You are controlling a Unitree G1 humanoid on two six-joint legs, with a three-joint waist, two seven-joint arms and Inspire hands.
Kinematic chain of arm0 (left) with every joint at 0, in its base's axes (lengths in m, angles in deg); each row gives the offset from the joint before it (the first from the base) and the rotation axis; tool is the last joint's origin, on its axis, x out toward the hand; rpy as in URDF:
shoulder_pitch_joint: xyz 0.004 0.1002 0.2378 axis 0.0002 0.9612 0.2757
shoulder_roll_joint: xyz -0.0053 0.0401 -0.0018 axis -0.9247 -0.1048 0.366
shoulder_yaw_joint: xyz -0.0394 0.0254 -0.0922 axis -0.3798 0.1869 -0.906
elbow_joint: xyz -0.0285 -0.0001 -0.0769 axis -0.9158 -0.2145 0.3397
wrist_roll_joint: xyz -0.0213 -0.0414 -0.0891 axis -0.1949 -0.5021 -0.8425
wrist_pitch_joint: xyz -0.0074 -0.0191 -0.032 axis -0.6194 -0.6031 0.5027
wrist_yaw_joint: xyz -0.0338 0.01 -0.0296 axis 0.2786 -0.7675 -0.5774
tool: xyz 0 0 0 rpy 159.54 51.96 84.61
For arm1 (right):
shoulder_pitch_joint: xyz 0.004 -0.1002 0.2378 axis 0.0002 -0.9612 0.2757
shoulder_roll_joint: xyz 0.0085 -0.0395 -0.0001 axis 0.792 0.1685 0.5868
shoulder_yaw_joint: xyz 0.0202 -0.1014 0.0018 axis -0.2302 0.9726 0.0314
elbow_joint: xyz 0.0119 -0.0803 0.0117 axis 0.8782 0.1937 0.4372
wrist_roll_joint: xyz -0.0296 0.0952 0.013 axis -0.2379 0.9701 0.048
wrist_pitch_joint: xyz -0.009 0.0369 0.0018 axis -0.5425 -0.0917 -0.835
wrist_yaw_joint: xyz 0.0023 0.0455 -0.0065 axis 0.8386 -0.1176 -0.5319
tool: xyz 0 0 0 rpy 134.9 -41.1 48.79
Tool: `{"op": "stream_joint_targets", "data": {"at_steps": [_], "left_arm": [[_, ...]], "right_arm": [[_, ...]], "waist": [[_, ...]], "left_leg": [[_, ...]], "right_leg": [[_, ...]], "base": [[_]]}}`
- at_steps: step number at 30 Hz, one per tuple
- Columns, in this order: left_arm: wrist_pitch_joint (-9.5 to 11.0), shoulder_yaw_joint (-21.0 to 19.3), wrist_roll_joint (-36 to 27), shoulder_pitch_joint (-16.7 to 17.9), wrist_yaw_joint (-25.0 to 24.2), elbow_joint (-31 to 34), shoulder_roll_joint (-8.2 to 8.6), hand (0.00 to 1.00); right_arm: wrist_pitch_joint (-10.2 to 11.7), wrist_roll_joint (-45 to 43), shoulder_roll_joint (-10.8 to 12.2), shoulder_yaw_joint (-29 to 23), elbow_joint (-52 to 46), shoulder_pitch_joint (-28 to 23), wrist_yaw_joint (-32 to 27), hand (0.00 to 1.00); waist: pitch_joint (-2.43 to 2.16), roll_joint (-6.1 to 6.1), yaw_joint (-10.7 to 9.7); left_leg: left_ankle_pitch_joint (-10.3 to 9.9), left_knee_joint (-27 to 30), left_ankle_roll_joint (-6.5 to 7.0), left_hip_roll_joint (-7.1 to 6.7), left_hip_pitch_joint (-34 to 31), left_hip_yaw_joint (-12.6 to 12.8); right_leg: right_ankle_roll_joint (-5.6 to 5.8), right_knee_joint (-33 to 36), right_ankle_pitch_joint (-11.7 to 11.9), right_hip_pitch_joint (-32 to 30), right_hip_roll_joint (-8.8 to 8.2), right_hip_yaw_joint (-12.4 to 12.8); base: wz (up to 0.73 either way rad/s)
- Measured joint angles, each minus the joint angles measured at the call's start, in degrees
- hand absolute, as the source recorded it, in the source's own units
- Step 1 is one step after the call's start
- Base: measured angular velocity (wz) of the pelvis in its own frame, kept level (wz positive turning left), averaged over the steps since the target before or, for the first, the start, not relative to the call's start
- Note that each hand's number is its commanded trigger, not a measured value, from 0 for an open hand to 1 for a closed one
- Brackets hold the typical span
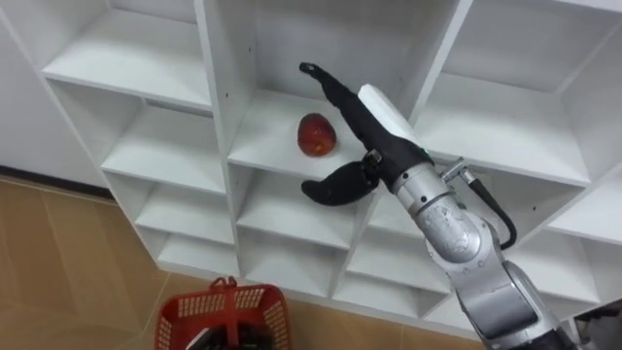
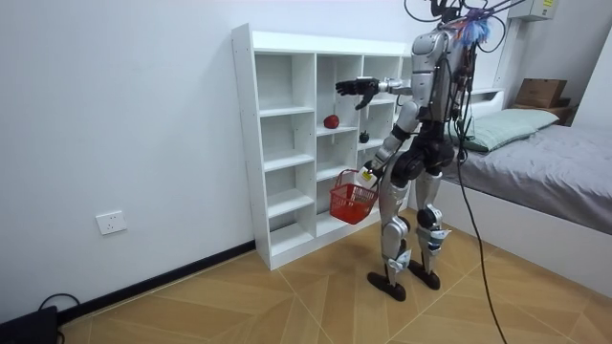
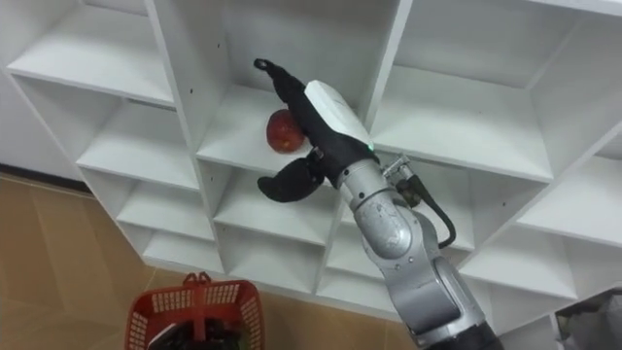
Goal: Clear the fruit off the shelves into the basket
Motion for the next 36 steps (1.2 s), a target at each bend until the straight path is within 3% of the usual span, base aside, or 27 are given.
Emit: {"op": "stream_joint_targets", "data": {"at_steps": [13, 20, 23, 30, 36], "left_arm": [[0.69, 0.08, -0.02, -0.11, -0.51, -0.76, -0.30, 1.00], [0.12, -1.02, 2.03, -0.25, -0.78, 0.58, -0.26, 1.00], [0.01, -1.16, 2.47, -0.46, -0.95, 0.57, -0.11, 1.00], [-0.40, -1.52, 2.66, -0.46, -1.19, 0.45, -0.49, 1.00], [-0.66, -3.50, 2.86, 0.06, -1.72, 0.46, -1.03, 1.00]], "right_arm": [[-0.37, -3.38, 1.05, 0.51, -0.84, 0.12, -1.26, 0.00], [-1.55, -9.24, 0.85, 1.08, 0.73, 0.22, -2.33, 0.00], [-3.30, -9.40, 0.58, 1.48, 1.27, 0.22, -2.87, 0.00], [-4.83, -9.26, 0.62, 2.41, 3.23, 2.11, -4.58, 0.00], [-5.21, -8.45, 0.59, 2.36, 8.38, 6.29, -6.49, 0.00]], "waist": [[0.02, -0.16, 0.18], [0.46, -0.65, 2.15], [0.52, -0.74, 2.88], [0.77, -1.31, 3.04], [0.16, -2.66, 3.12]], "left_leg": [[0.07, -1.01, -0.04, -0.21, 0.04, -0.55], [0.06, -0.98, -0.04, -0.30, -0.12, -1.12], [0.06, -0.99, -0.03, -0.38, -0.28, -1.25], [0.15, -0.89, -0.02, -0.57, -1.17, -2.41], [0.37, -0.58, -0.01, -0.71, -1.72, -3.23]], "right_leg": [[0.03, 0.21, 0.01, 0.16, -0.09, -0.43], [0.06, 0.20, 0.00, 0.14, -0.13, -0.80], [0.06, 0.19, 0.00, 0.13, -0.18, -1.22], [0.10, 0.15, -0.03, -0.12, -0.20, -2.00], [0.11, 0.19, -0.02, -0.39, -0.20, -2.83]], "base": [[0.02], [0.02], [0.02], [0.09], [0.08]]}}
